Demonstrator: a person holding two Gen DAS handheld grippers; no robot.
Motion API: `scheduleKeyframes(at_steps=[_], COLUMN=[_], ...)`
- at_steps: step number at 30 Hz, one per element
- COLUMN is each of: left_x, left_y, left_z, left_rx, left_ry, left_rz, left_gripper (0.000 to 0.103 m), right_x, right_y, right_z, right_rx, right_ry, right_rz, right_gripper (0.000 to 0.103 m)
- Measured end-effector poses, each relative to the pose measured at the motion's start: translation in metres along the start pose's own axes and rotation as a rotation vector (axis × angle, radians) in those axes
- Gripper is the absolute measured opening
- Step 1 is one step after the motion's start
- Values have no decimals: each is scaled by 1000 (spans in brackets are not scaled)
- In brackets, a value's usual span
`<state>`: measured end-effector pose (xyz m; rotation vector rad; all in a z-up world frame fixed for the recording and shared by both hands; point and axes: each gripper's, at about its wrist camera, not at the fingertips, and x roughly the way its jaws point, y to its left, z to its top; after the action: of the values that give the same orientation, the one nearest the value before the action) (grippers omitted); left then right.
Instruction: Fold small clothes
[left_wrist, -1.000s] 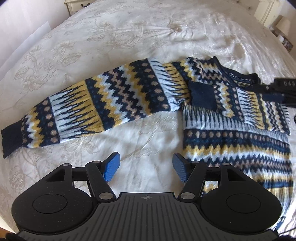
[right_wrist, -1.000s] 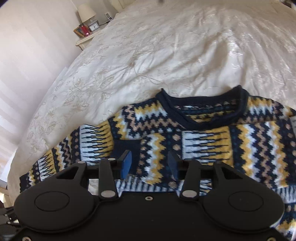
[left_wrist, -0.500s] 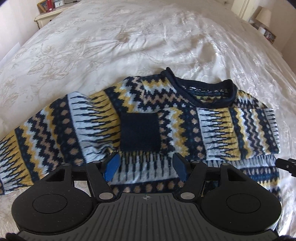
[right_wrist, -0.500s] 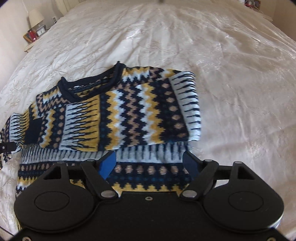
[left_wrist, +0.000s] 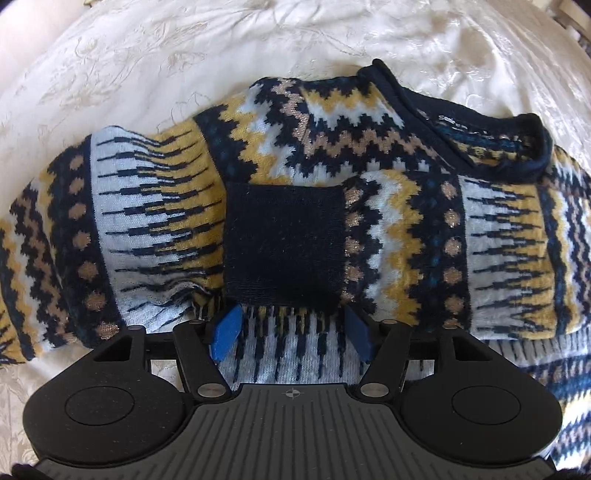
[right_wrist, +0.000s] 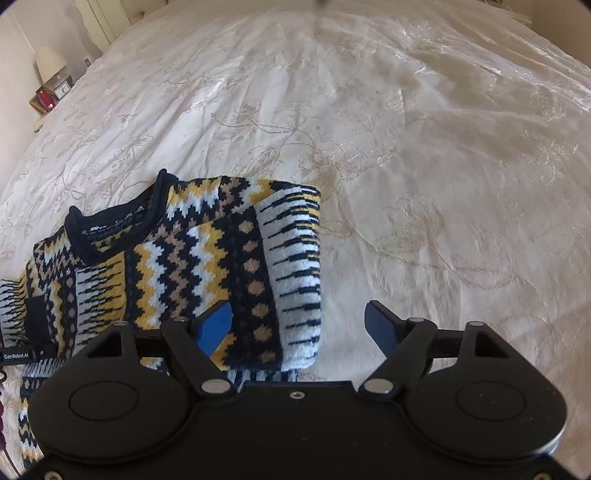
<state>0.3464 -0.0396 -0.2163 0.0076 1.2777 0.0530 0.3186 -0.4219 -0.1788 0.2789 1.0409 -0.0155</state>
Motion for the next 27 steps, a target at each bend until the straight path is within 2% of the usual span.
scheduleKeyframes(at_steps=[9, 11, 12, 13, 14, 18, 21, 24, 25, 26, 27], left_x=[1, 1, 1, 1, 2, 4, 4, 6, 6, 5, 5], left_y=[2, 0, 1, 1, 0, -1, -4, -3, -2, -1, 1], left_z=[2, 3, 3, 3, 2, 2, 2, 4, 6, 7, 8], left_rx=[19, 22, 23, 23, 21, 19, 16, 6, 5, 5, 4], left_ry=[4, 1, 0, -1, -2, -2, -2, 9, 15, 19, 19], left_rz=[19, 22, 23, 24, 24, 30, 46, 49, 46, 41, 34], left_gripper=[65, 66, 66, 66, 66, 67, 74, 78, 78, 79, 78], right_x=[38, 44, 47, 49, 50, 35, 44, 53, 51, 48, 43], right_y=[-17, -17, -16, -15, -12, 4, -3, -7, -5, -3, 0], right_z=[23, 24, 25, 25, 26, 30, 29, 28, 29, 29, 29], right_rx=[82, 99, 103, 101, 93, -28, -8, 28, 25, 21, 13], right_ry=[25, 39, 56, 73, 85, 44, 71, 90, 85, 76, 61], right_rz=[74, 92, 101, 114, 133, 37, -27, -35, -40, -43, -49], right_gripper=[79, 66, 53, 23, 17, 14, 13, 15, 19, 27, 30])
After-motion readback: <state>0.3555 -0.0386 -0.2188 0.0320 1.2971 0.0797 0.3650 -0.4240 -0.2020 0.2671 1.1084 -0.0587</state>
